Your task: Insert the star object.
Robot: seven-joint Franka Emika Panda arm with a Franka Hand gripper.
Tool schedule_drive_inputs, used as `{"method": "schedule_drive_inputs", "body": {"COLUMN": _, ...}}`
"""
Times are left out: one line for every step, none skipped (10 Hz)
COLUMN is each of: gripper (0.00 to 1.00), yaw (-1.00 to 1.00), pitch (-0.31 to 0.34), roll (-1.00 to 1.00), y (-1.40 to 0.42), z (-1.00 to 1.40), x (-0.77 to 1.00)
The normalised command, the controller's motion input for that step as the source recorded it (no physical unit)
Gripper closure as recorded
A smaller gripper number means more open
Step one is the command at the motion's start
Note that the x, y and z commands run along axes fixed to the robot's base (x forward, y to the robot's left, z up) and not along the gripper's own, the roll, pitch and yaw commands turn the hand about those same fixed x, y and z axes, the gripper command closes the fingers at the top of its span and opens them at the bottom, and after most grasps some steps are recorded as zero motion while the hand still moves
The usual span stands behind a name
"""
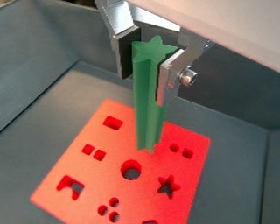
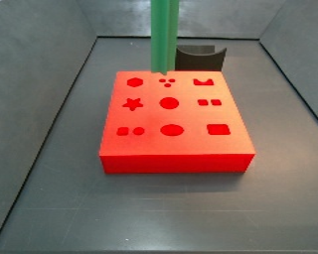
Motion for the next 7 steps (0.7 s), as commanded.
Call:
{"method": "schedule_drive_inputs", "body": {"gripper": 1.00, "yaw": -0.78, "pitch": -0.036, "roll": 0.03, "y": 0.15, "z": -0.08, "x": -0.03}}
{"method": "schedule_drive_inputs", "body": {"gripper": 1.00, "yaw": -0.55, "pitch": 0.000, "roll": 0.12, "y": 0.20, "z": 0.00, "x": -0.05}}
{"method": "schedule_drive_inputs", "body": {"gripper": 1.00, "yaw": -0.37, "pitch": 0.019, "roll": 0.15, "y": 0.23, "z": -0.03, "x": -0.03}}
{"method": "schedule_drive_inputs", "body": {"gripper": 1.00, "yaw": -0.28, "pitch": -0.041, "roll": 0.00, "y": 0.16, "z": -0.24, "x": -0.01}}
{"method": "schedule_drive_inputs", "body": {"gripper": 1.00, "yaw": -0.20, "pitch": -0.111, "roll": 0.00, "y": 0.06, "z": -0.28, "x": 0.00}}
{"method": "schedule_drive_inputs", "body": {"gripper": 1.00, "yaw": -0.11, "pitch": -0.106, "roll": 0.00, "y": 0.01, "z": -0.27, "x": 0.00}}
{"method": "schedule_drive_inputs", "body": {"gripper": 1.00, "yaw": -0.11, "pitch": -0.123, "roll": 0.01, "y": 0.00, "z": -0.35, "x": -0.02}}
